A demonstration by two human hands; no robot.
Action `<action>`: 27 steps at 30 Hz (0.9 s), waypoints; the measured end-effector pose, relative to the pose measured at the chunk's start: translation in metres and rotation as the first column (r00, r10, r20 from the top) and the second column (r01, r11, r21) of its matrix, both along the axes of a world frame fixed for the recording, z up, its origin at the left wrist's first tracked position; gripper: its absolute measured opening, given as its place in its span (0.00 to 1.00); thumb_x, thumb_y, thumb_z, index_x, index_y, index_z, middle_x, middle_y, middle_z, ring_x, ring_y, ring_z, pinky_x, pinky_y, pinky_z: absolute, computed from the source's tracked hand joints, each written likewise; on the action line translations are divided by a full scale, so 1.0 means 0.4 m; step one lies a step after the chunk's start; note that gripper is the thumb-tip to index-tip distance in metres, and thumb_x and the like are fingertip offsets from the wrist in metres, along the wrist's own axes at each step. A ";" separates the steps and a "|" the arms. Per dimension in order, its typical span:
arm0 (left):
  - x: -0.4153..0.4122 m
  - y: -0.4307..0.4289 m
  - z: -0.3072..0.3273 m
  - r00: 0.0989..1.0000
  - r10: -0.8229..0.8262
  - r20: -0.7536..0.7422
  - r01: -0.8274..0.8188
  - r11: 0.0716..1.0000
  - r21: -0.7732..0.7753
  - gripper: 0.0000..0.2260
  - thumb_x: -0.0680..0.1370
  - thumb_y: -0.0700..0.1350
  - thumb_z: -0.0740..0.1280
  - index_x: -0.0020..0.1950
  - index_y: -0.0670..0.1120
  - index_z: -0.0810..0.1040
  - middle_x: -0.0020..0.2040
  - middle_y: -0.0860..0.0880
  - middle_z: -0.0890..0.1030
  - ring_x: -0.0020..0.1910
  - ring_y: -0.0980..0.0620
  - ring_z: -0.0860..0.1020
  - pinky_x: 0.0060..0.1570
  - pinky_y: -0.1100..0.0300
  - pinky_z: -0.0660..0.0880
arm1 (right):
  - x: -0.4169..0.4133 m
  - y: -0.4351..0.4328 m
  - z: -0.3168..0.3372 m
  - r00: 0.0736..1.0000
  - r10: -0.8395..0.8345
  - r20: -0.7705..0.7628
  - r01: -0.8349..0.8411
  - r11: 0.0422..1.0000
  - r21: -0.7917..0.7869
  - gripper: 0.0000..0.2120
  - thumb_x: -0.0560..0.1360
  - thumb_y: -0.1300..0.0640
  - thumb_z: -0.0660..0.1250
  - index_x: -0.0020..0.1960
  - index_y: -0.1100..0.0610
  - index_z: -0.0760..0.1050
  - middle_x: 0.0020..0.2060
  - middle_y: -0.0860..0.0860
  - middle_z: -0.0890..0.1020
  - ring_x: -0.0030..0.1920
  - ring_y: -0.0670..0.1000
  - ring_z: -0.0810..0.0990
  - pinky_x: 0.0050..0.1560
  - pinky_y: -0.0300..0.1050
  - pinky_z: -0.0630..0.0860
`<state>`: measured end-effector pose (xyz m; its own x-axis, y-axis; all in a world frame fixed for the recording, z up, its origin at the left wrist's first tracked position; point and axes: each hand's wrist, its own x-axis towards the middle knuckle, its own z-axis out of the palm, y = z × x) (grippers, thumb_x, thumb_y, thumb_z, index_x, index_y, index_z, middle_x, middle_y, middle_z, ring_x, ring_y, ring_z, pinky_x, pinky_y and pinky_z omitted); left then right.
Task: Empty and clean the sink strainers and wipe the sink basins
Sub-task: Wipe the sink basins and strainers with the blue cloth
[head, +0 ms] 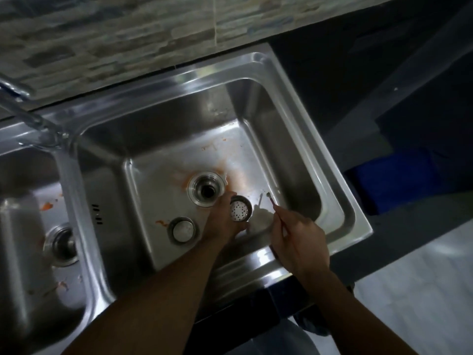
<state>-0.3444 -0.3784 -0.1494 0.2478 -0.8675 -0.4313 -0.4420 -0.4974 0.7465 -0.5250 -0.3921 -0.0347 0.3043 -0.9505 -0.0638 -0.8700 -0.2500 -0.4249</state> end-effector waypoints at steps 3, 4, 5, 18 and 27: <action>-0.002 -0.004 -0.027 1.000 0.021 0.006 -0.021 1.000 0.014 0.39 0.61 0.47 0.82 0.68 0.52 0.69 0.65 0.50 0.75 0.63 0.51 0.73 0.59 0.57 0.71 | -0.001 0.000 -0.001 1.000 0.003 0.023 -0.002 1.000 -0.031 0.06 0.80 0.56 0.63 0.50 0.49 0.79 0.35 0.44 0.81 0.29 0.40 0.73 0.34 0.20 0.57; -0.004 -0.002 -0.035 0.999 0.033 0.001 -0.033 0.999 0.016 0.38 0.61 0.48 0.83 0.67 0.52 0.70 0.64 0.51 0.74 0.62 0.51 0.73 0.59 0.56 0.72 | -0.002 0.001 -0.003 1.000 0.007 0.025 -0.007 0.999 -0.033 0.06 0.80 0.56 0.63 0.50 0.49 0.79 0.35 0.44 0.81 0.29 0.41 0.74 0.34 0.20 0.57; -0.006 -0.001 -0.044 0.999 0.044 -0.008 -0.044 0.999 0.019 0.38 0.60 0.49 0.83 0.66 0.53 0.70 0.63 0.53 0.73 0.61 0.52 0.73 0.58 0.57 0.71 | -0.003 0.001 -0.005 1.000 0.007 0.024 -0.007 0.999 -0.032 0.07 0.80 0.56 0.62 0.50 0.48 0.78 0.34 0.44 0.81 0.29 0.41 0.74 0.34 0.20 0.57; -0.011 0.031 0.117 0.989 0.046 0.144 -0.048 0.999 0.010 0.30 0.75 0.51 0.74 0.75 0.51 0.69 0.72 0.50 0.74 0.70 0.49 0.72 0.70 0.55 0.69 | -0.012 -0.003 -0.010 0.998 0.055 -0.036 -0.051 0.995 0.082 0.18 0.81 0.48 0.52 0.63 0.48 0.77 0.41 0.47 0.84 0.39 0.53 0.83 0.46 0.51 0.81; -0.136 0.209 0.266 0.955 0.084 0.284 -0.076 0.996 -0.040 0.15 0.81 0.55 0.64 0.65 0.50 0.76 0.59 0.49 0.83 0.56 0.50 0.81 0.53 0.61 0.74 | -0.047 -0.106 0.059 0.842 0.078 0.535 -0.037 0.995 -0.088 0.16 0.83 0.59 0.61 0.68 0.54 0.78 0.42 0.46 0.80 0.40 0.40 0.78 0.43 0.30 0.75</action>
